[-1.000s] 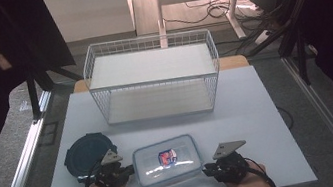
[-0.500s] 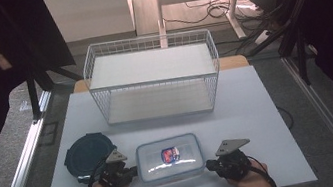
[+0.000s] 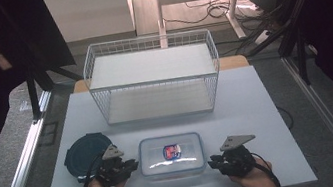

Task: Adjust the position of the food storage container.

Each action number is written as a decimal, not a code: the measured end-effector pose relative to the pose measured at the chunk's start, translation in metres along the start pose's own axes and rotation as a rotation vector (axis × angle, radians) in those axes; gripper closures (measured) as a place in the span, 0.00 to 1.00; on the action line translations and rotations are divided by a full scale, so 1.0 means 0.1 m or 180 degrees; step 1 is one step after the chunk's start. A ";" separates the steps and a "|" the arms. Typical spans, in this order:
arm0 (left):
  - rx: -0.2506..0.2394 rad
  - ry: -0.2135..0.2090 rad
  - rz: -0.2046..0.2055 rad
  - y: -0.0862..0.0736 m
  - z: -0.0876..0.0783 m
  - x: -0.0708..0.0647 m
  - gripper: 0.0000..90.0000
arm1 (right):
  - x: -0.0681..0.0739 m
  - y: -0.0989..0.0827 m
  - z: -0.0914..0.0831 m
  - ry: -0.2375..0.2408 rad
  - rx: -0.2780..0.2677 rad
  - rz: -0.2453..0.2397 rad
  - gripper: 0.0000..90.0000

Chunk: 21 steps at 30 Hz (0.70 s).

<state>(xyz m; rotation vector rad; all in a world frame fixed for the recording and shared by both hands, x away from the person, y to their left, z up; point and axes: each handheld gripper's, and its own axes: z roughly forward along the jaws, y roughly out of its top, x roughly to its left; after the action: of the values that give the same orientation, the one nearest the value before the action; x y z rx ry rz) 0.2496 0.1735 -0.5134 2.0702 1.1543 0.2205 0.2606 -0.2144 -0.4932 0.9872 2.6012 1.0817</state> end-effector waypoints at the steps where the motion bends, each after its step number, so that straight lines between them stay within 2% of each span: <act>1: -0.0019 0.0019 0.0036 -0.02 -0.03 -0.01 0.78 | -0.03 -0.01 -0.03 -0.0019 -0.0023 0.0012 0.73; 2: -0.0048 0.0033 0.0079 -0.04 -0.07 -0.02 0.67 | -0.07 -0.02 -0.06 -0.0045 -0.0068 0.0049 0.62; 3: -0.0065 0.0037 0.0131 -0.07 -0.11 -0.04 0.67 | -0.07 -0.02 -0.06 -0.0045 -0.0068 0.0049 0.62; 4: -0.0092 0.0058 0.0184 -0.10 -0.14 -0.06 0.55 | -0.11 -0.02 -0.09 -0.0064 -0.0133 0.0078 0.49; 5: -0.0119 0.0081 0.0245 -0.13 -0.18 -0.07 0.55 | -0.11 -0.02 -0.09 -0.0064 -0.0133 0.0078 0.49; 6: -0.0174 0.0095 0.0271 -0.18 -0.22 -0.08 0.45 | -0.12 -0.02 -0.13 -0.0088 -0.0220 0.0076 0.40; 7: -0.0174 0.0095 0.0271 -0.18 -0.22 -0.08 0.43 | -0.12 -0.02 -0.13 -0.0088 -0.0220 0.0076 0.40; 8: -0.0210 0.0058 0.0248 -0.19 -0.25 -0.08 0.43 | -0.13 -0.01 -0.14 -0.0075 -0.0262 0.0093 0.35; 9: -0.0243 -0.0031 0.0226 -0.21 -0.26 -0.09 0.36 | -0.14 -0.01 -0.16 -0.0088 -0.0395 0.0101 0.18; 11: -0.0262 -0.0056 0.0216 -0.22 -0.26 -0.10 0.33 | -0.13 0.00 -0.15 -0.0100 -0.0440 0.0088 0.15; 12: -0.0288 -0.0089 0.0228 -0.23 -0.26 -0.11 0.25 | -0.12 0.00 -0.15 -0.0147 -0.0516 0.0054 0.07; 13: -0.0300 -0.0122 0.0246 -0.24 -0.26 -0.11 0.25 | -0.12 0.00 -0.15 -0.0147 -0.0516 0.0054 0.07; 14: -0.0310 -0.0117 0.0243 -0.25 -0.25 -0.12 0.17 | -0.10 -0.01 -0.15 -0.0181 -0.0559 -0.0041 0.03; 16: -0.0282 -0.0145 0.0325 -0.27 -0.24 -0.13 0.08 | -0.09 -0.02 -0.14 -0.0187 -0.0590 -0.0072 0.02; 18: -0.0328 -0.0120 0.0341 -0.27 -0.24 -0.14 0.08 | -0.10 -0.03 -0.13 -0.0174 -0.0589 -0.0058 0.02; 21: -0.0363 -0.0152 0.0363 -0.27 -0.23 -0.13 0.06 | -0.11 -0.05 -0.11 -0.0150 -0.0555 -0.0045 0.01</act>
<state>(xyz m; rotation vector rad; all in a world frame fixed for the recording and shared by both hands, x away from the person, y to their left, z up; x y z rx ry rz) 0.2135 0.1840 -0.5129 2.0313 0.9738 0.2838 0.2626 -0.2306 -0.4898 0.9411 2.4245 1.2412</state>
